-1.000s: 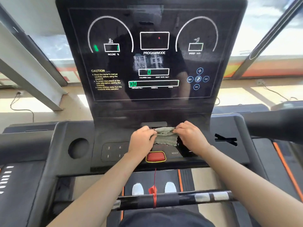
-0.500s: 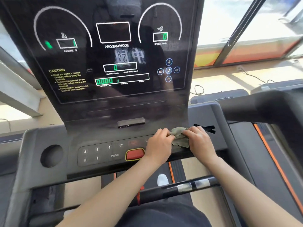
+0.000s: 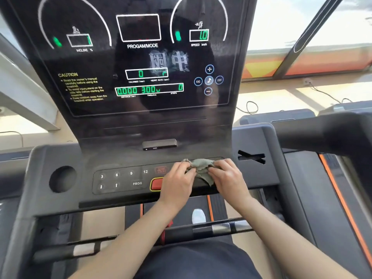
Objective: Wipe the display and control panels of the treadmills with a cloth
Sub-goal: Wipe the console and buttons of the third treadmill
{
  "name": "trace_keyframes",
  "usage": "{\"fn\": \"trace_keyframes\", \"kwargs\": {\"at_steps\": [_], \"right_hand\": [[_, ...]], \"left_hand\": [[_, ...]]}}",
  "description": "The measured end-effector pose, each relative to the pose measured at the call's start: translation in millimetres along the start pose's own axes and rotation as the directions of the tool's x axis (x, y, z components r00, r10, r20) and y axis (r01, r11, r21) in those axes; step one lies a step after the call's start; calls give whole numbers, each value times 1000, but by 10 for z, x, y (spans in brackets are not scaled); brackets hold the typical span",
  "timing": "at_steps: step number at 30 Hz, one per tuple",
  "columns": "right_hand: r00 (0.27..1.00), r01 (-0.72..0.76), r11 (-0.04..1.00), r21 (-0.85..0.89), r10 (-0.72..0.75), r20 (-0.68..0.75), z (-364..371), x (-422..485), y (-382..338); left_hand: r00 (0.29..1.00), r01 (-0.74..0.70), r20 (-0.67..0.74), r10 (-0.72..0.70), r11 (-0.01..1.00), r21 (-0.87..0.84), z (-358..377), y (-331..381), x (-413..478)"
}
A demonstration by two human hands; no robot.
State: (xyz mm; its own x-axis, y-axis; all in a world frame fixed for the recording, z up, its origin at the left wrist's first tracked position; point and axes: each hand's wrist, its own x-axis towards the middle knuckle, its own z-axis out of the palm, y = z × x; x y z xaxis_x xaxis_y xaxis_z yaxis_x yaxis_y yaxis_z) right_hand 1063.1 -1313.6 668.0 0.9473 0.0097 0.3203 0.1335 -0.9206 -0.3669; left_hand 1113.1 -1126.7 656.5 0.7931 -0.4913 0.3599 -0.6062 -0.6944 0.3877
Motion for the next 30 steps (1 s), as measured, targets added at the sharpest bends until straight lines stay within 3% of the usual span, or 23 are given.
{"fn": "trace_keyframes", "kwargs": {"at_steps": [7,13,16,21,30], "right_hand": [[999,-53,998,-45,52,-3,18,537,254],[997,-5,991,-136,-6,-78,18,910,283],[998,-28,997,-75,23,-65,78,1040,198],[999,37,999,-15,-37,-16,260,1201,-67],[915,390,921,-4,-387,113,697,1555,-884]], "left_hand": [[994,98,49,-99,995,30,116,-39,507],[995,-69,86,54,982,177,-12,-211,945],[994,-92,73,78,972,216,-157,-311,1063],[999,32,9,-34,989,143,-348,-623,916],[944,326,-84,-318,941,94,-877,-1348,351]]}}
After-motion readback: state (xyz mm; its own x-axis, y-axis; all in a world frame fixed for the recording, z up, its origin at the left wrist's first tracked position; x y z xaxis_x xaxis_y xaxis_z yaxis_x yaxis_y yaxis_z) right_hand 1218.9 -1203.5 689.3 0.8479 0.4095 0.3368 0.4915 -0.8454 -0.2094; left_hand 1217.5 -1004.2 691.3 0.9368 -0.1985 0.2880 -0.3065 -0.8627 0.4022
